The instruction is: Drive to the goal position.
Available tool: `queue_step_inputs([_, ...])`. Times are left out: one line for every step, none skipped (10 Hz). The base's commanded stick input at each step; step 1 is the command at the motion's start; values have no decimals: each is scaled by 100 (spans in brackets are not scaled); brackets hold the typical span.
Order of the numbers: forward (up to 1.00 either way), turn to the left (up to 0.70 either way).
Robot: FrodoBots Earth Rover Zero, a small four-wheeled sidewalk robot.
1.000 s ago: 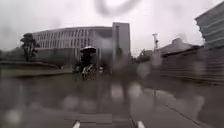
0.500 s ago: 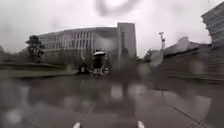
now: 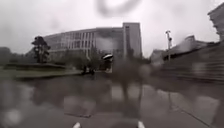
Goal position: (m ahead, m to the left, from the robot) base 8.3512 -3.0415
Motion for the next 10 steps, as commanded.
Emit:
queue_step_inputs([70,0])
queue_step_inputs([70,0])
queue_step_inputs([70,0])
queue_step_inputs([70,0])
queue_step_inputs([70,0])
queue_step_inputs([70,0])
queue_step_inputs([70,0])
queue_step_inputs([70,0])
queue_step_inputs([70,0])
queue_step_inputs([70,0])
